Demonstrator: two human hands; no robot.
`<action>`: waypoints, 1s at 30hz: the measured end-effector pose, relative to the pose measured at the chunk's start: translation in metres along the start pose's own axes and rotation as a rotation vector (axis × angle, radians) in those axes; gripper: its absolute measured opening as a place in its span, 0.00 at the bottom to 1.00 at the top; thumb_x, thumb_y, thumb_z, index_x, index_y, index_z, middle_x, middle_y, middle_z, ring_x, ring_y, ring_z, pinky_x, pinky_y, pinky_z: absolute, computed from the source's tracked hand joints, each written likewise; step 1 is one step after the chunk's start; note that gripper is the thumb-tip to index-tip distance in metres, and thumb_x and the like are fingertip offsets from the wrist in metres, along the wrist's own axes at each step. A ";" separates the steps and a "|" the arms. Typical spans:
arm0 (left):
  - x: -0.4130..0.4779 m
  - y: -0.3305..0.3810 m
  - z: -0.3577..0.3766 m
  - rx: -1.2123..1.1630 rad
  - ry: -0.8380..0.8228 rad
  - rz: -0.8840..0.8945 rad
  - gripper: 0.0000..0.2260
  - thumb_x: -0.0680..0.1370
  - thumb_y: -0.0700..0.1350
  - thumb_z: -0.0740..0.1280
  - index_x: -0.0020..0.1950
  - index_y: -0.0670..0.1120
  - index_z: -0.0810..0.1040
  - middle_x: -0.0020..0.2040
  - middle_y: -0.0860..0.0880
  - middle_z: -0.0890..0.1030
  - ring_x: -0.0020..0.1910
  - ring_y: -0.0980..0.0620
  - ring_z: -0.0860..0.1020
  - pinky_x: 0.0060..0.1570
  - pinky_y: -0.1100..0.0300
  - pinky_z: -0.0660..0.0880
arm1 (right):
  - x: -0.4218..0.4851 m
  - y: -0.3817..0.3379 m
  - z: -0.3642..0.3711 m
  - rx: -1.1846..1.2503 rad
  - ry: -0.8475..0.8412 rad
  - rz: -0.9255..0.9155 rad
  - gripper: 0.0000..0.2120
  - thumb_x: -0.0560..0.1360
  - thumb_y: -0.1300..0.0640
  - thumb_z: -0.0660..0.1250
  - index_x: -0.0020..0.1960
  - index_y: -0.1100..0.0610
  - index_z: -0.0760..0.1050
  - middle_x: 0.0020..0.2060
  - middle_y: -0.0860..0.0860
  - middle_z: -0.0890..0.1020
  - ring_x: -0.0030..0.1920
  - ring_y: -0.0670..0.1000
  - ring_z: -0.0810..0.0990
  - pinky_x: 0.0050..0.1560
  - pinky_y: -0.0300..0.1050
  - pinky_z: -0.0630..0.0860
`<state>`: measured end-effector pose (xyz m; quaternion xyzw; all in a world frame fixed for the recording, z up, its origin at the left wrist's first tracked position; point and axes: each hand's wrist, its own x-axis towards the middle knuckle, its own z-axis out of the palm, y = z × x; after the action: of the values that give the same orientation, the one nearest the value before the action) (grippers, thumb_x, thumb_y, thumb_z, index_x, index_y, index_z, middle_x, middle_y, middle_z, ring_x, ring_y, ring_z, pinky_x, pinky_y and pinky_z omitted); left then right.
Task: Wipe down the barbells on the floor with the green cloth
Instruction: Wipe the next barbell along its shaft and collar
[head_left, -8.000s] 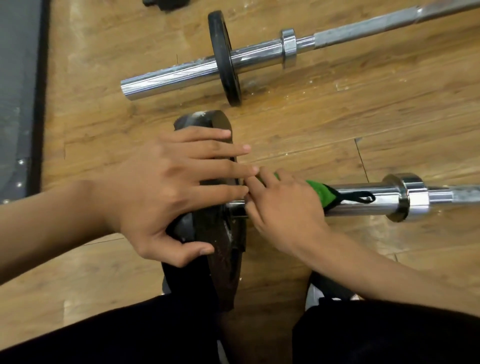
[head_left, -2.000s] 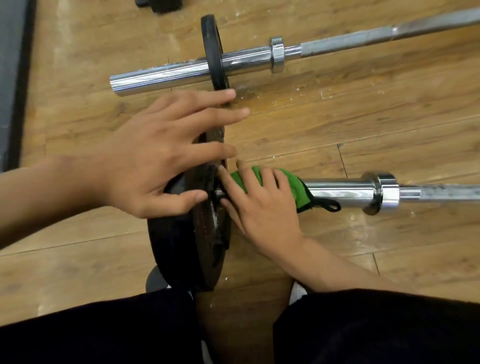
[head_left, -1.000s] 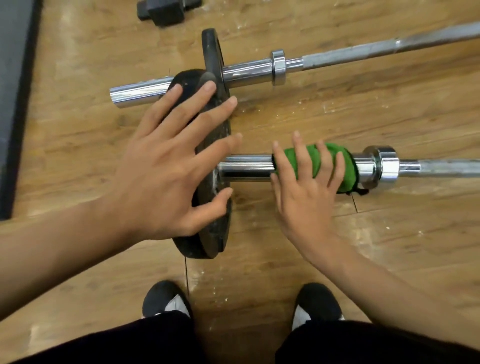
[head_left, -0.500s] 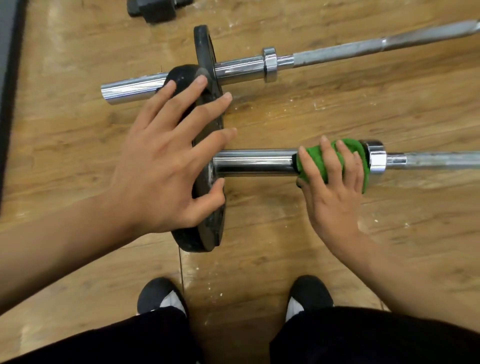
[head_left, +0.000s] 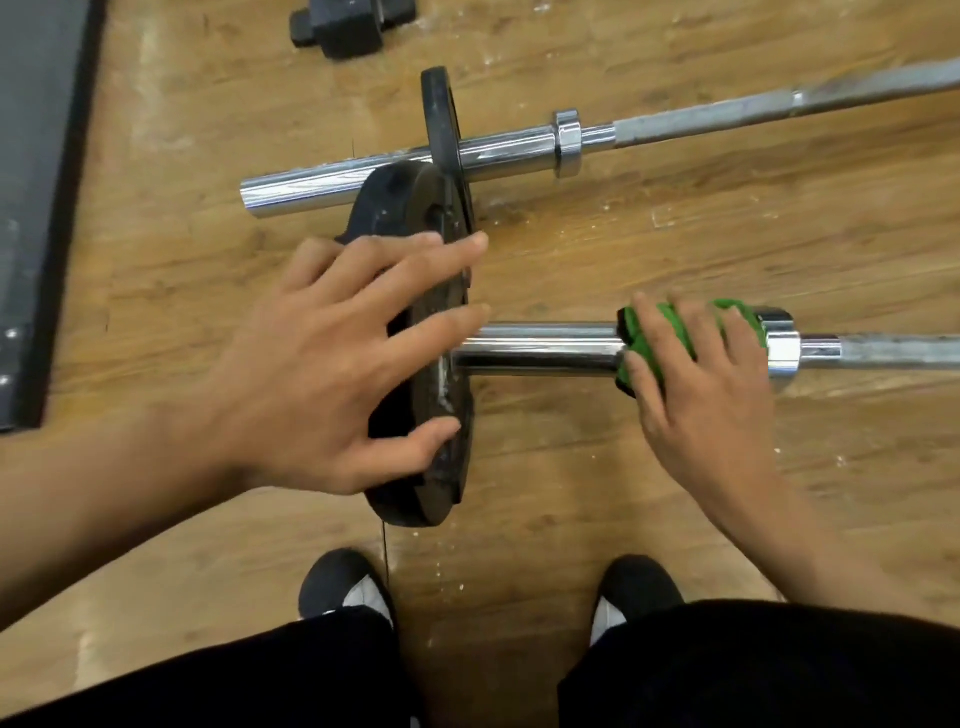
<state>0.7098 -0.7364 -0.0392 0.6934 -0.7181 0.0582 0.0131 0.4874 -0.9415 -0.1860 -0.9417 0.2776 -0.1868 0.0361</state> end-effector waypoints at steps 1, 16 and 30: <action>0.006 -0.008 -0.004 -0.049 0.001 0.009 0.29 0.79 0.61 0.61 0.70 0.41 0.78 0.80 0.38 0.67 0.71 0.35 0.71 0.59 0.39 0.70 | -0.001 0.002 0.000 -0.002 0.000 0.044 0.21 0.87 0.49 0.58 0.77 0.55 0.71 0.71 0.60 0.75 0.67 0.65 0.73 0.75 0.61 0.63; -0.002 -0.011 -0.005 -0.086 -0.109 0.198 0.32 0.80 0.65 0.58 0.73 0.43 0.78 0.74 0.38 0.75 0.75 0.37 0.71 0.78 0.43 0.56 | 0.001 -0.034 -0.011 0.026 -0.144 -0.070 0.20 0.85 0.47 0.55 0.72 0.53 0.74 0.61 0.58 0.79 0.54 0.63 0.75 0.57 0.59 0.70; 0.014 -0.020 -0.002 -0.169 -0.157 0.349 0.30 0.77 0.62 0.63 0.70 0.43 0.81 0.73 0.42 0.78 0.76 0.42 0.72 0.75 0.43 0.66 | 0.009 -0.100 0.005 0.067 -0.122 -0.208 0.16 0.85 0.46 0.57 0.64 0.53 0.76 0.51 0.55 0.79 0.49 0.59 0.76 0.48 0.53 0.69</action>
<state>0.7287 -0.7511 -0.0349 0.5572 -0.8285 -0.0553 0.0049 0.5472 -0.8621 -0.1707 -0.9732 0.1694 -0.1412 0.0647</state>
